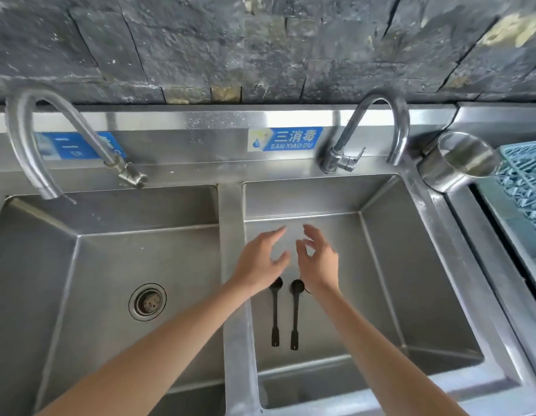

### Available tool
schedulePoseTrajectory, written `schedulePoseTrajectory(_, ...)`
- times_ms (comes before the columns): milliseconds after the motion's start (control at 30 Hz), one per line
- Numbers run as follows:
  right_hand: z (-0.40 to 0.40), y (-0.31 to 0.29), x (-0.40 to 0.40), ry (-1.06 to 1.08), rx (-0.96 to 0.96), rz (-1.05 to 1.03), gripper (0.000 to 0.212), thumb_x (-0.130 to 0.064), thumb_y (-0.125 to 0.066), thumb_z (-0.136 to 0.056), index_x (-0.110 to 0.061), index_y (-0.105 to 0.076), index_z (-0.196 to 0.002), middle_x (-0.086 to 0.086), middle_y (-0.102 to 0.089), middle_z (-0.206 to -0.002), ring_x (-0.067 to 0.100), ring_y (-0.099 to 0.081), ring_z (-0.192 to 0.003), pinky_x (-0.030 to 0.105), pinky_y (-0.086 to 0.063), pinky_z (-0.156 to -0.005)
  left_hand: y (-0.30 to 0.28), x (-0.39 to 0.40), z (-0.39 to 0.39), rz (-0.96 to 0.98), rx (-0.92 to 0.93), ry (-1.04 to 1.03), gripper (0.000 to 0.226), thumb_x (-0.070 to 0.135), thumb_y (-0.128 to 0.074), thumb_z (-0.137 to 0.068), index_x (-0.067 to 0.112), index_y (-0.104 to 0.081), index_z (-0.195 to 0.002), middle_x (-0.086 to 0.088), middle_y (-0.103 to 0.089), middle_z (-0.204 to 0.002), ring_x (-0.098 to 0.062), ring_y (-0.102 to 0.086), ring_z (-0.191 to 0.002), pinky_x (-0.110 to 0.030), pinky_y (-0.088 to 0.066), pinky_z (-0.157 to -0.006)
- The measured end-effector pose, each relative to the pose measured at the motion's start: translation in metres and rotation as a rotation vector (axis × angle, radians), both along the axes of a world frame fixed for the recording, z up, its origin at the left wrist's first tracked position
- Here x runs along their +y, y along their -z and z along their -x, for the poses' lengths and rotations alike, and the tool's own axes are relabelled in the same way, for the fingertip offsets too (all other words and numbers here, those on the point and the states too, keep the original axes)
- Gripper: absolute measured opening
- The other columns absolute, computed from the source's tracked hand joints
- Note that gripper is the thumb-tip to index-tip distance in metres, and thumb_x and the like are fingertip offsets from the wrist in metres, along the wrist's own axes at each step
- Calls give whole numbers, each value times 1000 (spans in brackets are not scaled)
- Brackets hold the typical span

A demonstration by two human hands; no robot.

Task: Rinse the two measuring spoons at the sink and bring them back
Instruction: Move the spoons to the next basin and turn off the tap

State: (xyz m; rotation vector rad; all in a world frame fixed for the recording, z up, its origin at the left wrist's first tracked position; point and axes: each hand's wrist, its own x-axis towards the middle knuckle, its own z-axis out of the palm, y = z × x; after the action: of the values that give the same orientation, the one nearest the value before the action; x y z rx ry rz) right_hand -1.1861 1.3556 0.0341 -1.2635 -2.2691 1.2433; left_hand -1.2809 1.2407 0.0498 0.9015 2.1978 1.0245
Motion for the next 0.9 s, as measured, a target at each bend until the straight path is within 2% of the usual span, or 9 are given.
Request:
schedulePoseTrajectory(100,-31,32,21,80,-118,136,36,-24,-54,-101,-28,-62,-136,-1,-73,-127,22,-71,-109,32,-56,-85,33,27,-30,112,-63,43,57,32,-55,-97,26,-39,-151,2,-45,-154,-18,-50,-135,-35,-40,-113)
schedulePoseTrajectory(233,-62,87,38,113,-317,309,30,-22,-54,-100,-24,-71,-124,3,-75,-124,26,-67,-115,27,-47,-84,91,51,-60,281,-161,28,46,25,-53,-97,16,-52,-143,-6,-54,-146,-23,-49,-136,-32,-37,-113)
schedulePoseTrajectory(300,-74,119,41,108,-383,381,31,-21,-55,-99,-22,-70,-127,3,-74,-125,23,-67,-109,23,-43,-82,121,57,-71,349,-203,17,40,23,-49,-98,15,-58,-136,-10,-61,-138,-27,-54,-131,-34,-40,-108)
schedulePoseTrajectory(367,-84,152,40,84,-435,443,32,-20,-56,-99,-20,-70,-127,3,-74,-125,20,-65,-105,23,-44,-83,156,58,-80,420,-223,-36,35,22,-45,-98,12,-64,-125,-14,-68,-122,-31,-62,-116,-36,-50,-97)
schedulePoseTrajectory(467,-92,200,33,42,-485,520,34,-17,-57,-97,-13,-69,-129,5,-73,-125,23,-67,-118,32,-51,-100,202,54,-89,562,-276,-223,33,23,-46,-95,5,-62,-117,-18,-65,-117,-33,-64,-103,-36,-52,-88)
schedulePoseTrajectory(567,-95,236,26,56,-522,533,34,-19,-59,-96,-12,-68,-128,6,-74,-122,25,-66,-118,35,-51,-102,236,52,-98,677,-321,-380,37,26,-52,-95,6,-55,-126,-17,-57,-124,-33,-61,-108,-41,-51,-90)
schedulePoseTrajectory(633,-96,254,22,88,-531,513,31,-25,-61,-95,-15,-68,-124,3,-75,-114,23,-67,-110,31,-49,-93,250,53,-104,705,-346,-455,38,27,-55,-94,8,-54,-127,-15,-55,-125,-33,-60,-109,-41,-50,-90)
schedulePoseTrajectory(733,-95,272,17,130,-531,456,26,-31,-65,-93,-19,-68,-115,-6,-69,-94,17,-65,-93,26,-41,-78,268,54,-108,699,-318,-533,27,24,-59,-94,12,-56,-117,-11,-58,-119,-29,-61,-103,-38,-51,-83)
schedulePoseTrajectory(900,-94,288,13,126,-521,390,19,-26,-67,-95,-17,-72,-111,1,-76,-99,22,-69,-97,27,-44,-79,286,57,-110,710,-278,-601,16,20,-62,-93,14,-64,-109,-7,-68,-112,-27,-64,-103,-33,-49,-80)
